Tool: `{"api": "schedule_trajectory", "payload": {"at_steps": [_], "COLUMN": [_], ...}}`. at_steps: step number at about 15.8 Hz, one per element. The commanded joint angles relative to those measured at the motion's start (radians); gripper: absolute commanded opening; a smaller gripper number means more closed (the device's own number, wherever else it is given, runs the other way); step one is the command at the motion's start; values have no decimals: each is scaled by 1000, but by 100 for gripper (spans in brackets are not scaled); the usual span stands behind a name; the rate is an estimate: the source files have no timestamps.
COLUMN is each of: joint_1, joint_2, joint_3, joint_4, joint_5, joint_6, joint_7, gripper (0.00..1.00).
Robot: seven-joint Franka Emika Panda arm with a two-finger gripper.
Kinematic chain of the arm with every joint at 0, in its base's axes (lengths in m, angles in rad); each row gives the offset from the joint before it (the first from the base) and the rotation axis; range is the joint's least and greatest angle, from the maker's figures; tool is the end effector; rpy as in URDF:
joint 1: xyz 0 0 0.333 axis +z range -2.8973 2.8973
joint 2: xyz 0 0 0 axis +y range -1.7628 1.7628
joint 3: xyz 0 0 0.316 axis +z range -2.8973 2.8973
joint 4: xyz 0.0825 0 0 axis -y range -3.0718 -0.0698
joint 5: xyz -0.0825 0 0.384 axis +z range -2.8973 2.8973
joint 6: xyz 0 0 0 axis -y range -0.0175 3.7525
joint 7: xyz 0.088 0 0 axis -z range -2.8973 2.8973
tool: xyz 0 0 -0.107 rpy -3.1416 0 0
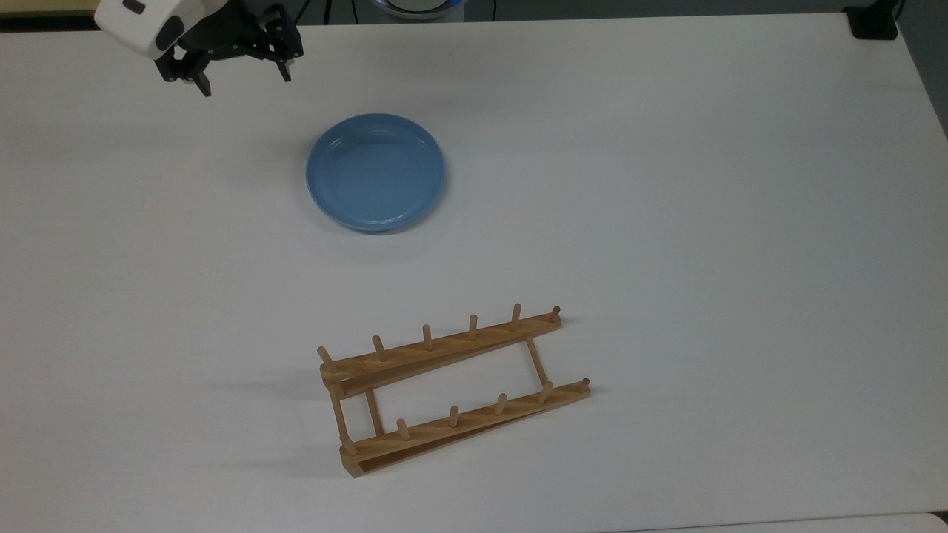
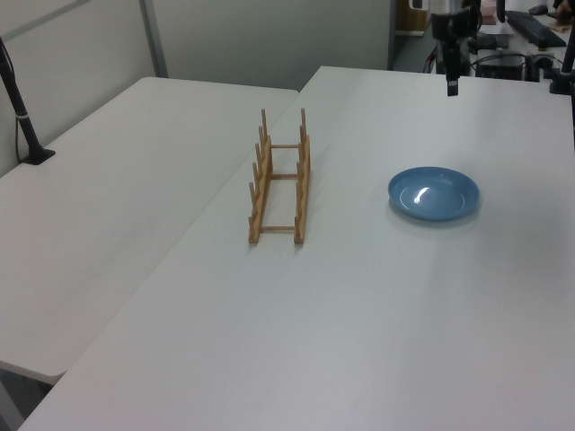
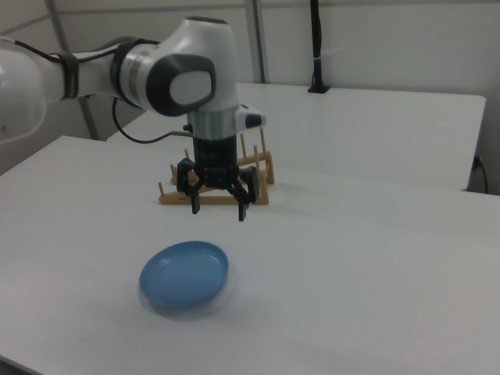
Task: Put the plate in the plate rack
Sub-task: 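Move the open gripper over the rim of the blue plate, then lower the gripper and close it on the blue plate's rim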
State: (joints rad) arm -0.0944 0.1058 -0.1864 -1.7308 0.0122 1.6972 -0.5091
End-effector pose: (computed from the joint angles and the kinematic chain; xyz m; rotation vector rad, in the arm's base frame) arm 0.5583 -0.1558 0.5001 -3.0696 -0.3477 0.2010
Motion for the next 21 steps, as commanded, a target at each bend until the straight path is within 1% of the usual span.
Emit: {"api": "schedule_trajectory", "payload": {"at_steps": [1, 3, 9, 11, 13, 15, 21], "joint_1": [-60, -96, -104, -102, -99, -94, -61], "joint_2": [-20, -20, -14, -9, 21, 44, 103], "joint_3": [-5, -8, -24, -24, -24, -24, -22], "joint_4": [-97, -136, -289, -325, -332, -332, -335], "joint_5": [136, 213, 310, 342, 367, 374, 376], "joint_6": [32, 48, 231, 289, 323, 354, 410], "joint_7": [-96, -160, -154, -149, -149, -143, -63], "gripper": [100, 100, 100, 100, 99, 99, 99]}}
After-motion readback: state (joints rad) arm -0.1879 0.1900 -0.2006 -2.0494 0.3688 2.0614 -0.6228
